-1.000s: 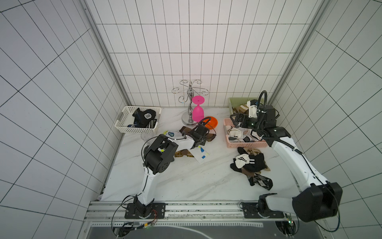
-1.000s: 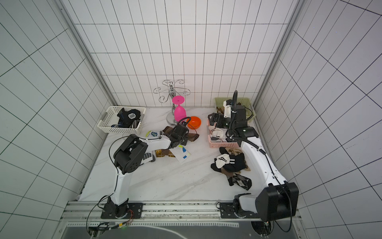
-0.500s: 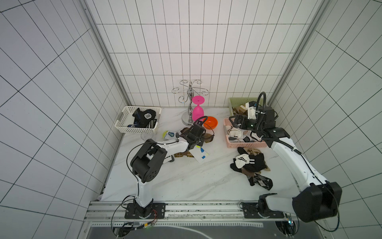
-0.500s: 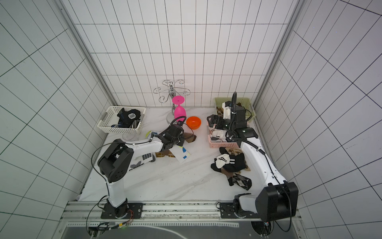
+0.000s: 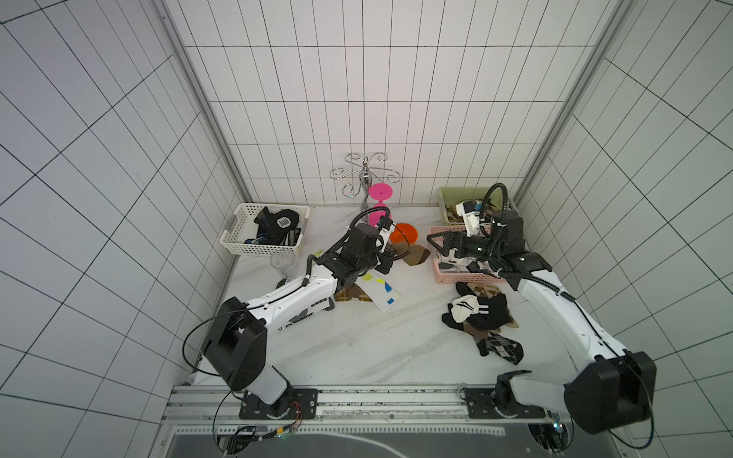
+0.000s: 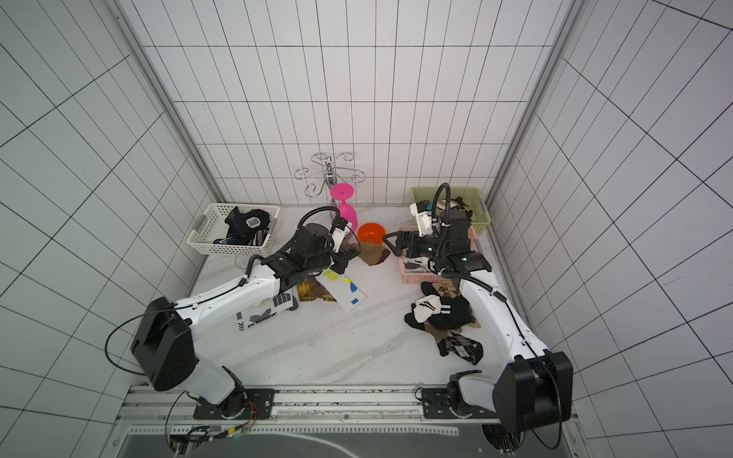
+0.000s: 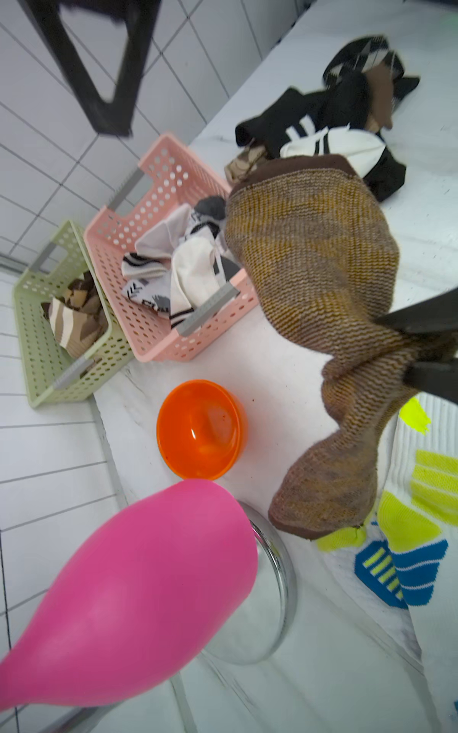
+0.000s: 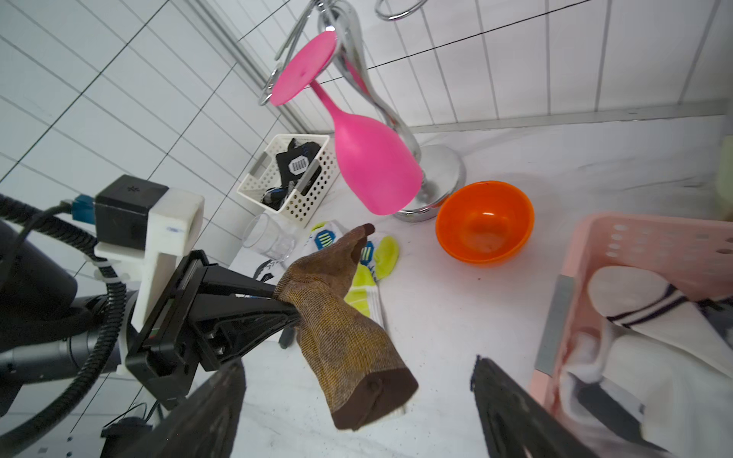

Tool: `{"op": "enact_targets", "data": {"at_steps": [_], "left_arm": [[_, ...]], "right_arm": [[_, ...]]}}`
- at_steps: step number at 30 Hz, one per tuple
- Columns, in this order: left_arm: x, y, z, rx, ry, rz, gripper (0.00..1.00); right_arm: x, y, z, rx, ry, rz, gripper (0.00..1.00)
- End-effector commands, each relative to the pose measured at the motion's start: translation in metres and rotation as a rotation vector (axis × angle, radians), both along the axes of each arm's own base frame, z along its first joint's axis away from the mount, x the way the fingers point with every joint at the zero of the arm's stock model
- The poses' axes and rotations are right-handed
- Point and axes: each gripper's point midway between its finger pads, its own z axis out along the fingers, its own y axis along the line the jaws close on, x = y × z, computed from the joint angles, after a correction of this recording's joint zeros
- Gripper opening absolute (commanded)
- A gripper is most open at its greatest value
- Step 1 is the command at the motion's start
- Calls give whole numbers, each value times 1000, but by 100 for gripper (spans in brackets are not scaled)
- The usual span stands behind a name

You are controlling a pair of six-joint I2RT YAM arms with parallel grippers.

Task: Sort the socks into the basket by color
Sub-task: Pick up the sock at the center of the board.

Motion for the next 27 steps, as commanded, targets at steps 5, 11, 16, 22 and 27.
{"op": "enact_targets", "data": {"at_steps": [5, 11, 16, 22, 27], "left_arm": [[-51, -20, 62, -201, -36, -262, 0], [-81, -26, 104, -309, -55, -419, 0], [-94, -25, 130, -402, -57, -505, 0], [-93, -17, 156, -504, -83, -523, 0], [-93, -12, 171, -544, -104, -527, 0]], "right_arm": [[-33, 44, 9, 62, -76, 247, 91], [-41, 57, 18, 99, -103, 319, 99], [-61, 68, 32, 210, -95, 453, 99], [-81, 76, 41, 332, -47, 591, 73], [-84, 77, 47, 354, -50, 609, 39]]}}
